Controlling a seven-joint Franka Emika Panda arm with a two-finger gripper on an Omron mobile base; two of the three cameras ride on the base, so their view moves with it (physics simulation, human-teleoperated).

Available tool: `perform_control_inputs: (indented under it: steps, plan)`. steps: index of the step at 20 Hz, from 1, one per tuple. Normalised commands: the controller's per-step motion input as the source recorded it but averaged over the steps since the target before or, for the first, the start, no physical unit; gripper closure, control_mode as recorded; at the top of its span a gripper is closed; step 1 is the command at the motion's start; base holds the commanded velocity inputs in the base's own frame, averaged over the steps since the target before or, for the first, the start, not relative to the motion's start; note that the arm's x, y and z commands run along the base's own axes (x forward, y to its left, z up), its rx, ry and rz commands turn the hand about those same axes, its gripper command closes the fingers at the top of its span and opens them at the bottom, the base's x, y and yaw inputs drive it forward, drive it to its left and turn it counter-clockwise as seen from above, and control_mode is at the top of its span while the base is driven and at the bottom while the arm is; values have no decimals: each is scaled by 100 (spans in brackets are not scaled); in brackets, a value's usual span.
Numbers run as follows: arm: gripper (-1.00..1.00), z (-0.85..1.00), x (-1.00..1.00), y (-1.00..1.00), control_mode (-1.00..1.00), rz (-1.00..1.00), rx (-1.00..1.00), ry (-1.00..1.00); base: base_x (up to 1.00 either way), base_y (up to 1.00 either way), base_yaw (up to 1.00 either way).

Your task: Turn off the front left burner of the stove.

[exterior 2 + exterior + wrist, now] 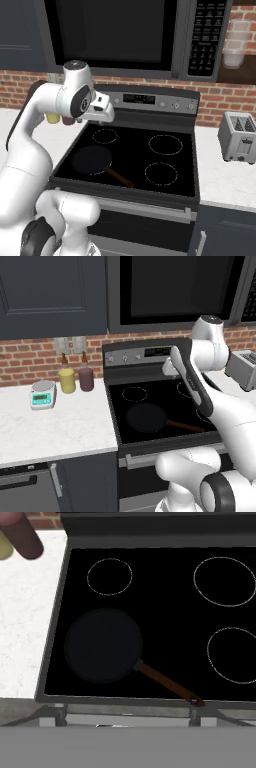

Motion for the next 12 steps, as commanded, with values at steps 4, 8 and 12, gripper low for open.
perform_control_inputs:
  steps: [4,8,12]
  plan:
    - [-100,-8,-33,-55,-100,0,0,-31,0,0,0]
    - [-100,0,-8,-7,-100,0,0,-45,0,0,0]
    - [-100,0,4,25,-100,0,0,-18,0,0,0]
